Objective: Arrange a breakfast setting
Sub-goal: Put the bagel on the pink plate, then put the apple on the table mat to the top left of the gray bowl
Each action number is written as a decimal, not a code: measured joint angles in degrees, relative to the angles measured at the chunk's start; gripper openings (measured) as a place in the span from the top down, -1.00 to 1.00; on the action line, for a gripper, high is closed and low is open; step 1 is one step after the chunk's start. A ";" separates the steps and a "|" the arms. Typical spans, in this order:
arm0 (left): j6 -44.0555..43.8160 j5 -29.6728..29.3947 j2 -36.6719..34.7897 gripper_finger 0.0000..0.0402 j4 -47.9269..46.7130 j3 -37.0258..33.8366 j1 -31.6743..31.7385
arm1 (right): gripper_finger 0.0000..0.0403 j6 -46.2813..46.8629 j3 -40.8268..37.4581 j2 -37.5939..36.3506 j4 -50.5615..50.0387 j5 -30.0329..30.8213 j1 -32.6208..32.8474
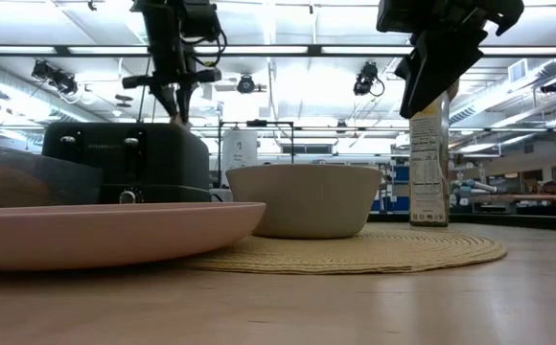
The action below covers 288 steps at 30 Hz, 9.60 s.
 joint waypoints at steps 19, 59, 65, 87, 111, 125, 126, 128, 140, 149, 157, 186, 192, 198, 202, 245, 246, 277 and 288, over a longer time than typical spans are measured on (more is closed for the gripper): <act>7.44 3.52 -0.82 0.64 -22.73 18.26 -5.17 | 0.34 1.34 0.00 -0.01 0.02 -0.15 0.00; -5.73 20.83 -1.70 0.64 38.68 -29.23 -58.71 | 0.34 1.60 -0.02 -0.03 0.52 -6.96 0.00; -3.38 20.46 -1.09 0.64 42.08 -31.47 -58.40 | 0.34 1.67 -0.02 -0.06 0.60 -7.80 0.00; 1.30 14.67 -0.96 0.42 42.22 -32.43 -57.74 | 0.34 -2.55 -0.02 -0.04 2.32 -5.66 1.73; -7.34 15.41 -3.43 -0.20 -5.70 -14.97 -57.96 | 0.34 -3.51 -0.02 -0.03 1.89 -1.57 1.73; -32.04 12.87 -22.03 -0.72 -18.98 -27.21 -54.74 | 0.34 -3.56 -0.02 -0.03 1.92 -1.55 1.70; -33.09 12.90 -23.02 -0.72 -19.89 -28.27 -53.97 | 0.34 -3.54 -0.02 -0.03 1.97 -1.55 1.71; -33.46 12.94 -24.70 -0.72 -20.08 -30.10 -52.40 | 0.34 -3.44 -0.02 -0.03 2.14 -1.57 1.73; -22.34 13.92 -24.74 -0.72 -15.49 -34.48 -40.73 | 0.34 -3.03 -0.02 -0.03 2.45 -1.73 1.70; -13.04 19.93 -24.68 -0.72 -14.29 -34.57 -35.82 | 0.34 -2.99 -0.02 -0.03 2.43 -1.78 1.72; -10.82 21.07 -21.40 -0.72 -13.32 -34.62 -36.18 | 0.34 -2.96 -0.02 -0.03 2.36 -1.80 1.70; -6.02 24.09 -12.13 -0.72 -17.66 -25.96 -43.33 | 0.34 -0.89 -0.02 -0.01 0.40 -3.48 1.72; -0.84 24.73 -12.09 -0.72 -17.29 -31.72 -37.19 | 0.34 -0.97 -0.02 -0.01 0.44 -3.43 1.70; 3.59 24.94 -12.07 -0.72 -16.86 -33.02 -30.16 | 0.34 -0.47 -0.02 -0.01 0.44 -3.23 1.70; 4.91 24.83 -11.93 -0.72 -16.72 -33.49 -24.94 | 0.34 -0.03 -0.02 -0.01 0.44 -3.23 1.70; 0.18 37.31 -6.18 -0.72 -3.73 -42.29 -32.28 | 0.34 1.47 -0.02 -0.01 -0.90 -3.13 2.10; 0.18 37.29 -6.21 -0.72 -3.67 -42.29 -32.28 | 0.34 1.47 -0.02 -0.01 -0.90 -3.13 2.10; -11.77 25.81 -7.21 -0.72 9.57 -43.17 -36.03 | 0.34 2.44 0.00 -0.01 -2.13 -2.87 2.12; -12.33 26.34 -8.17 -0.59 3.42 -43.00 -36.06 | 0.34 1.97 0.00 -0.01 -3.56 -2.89 2.12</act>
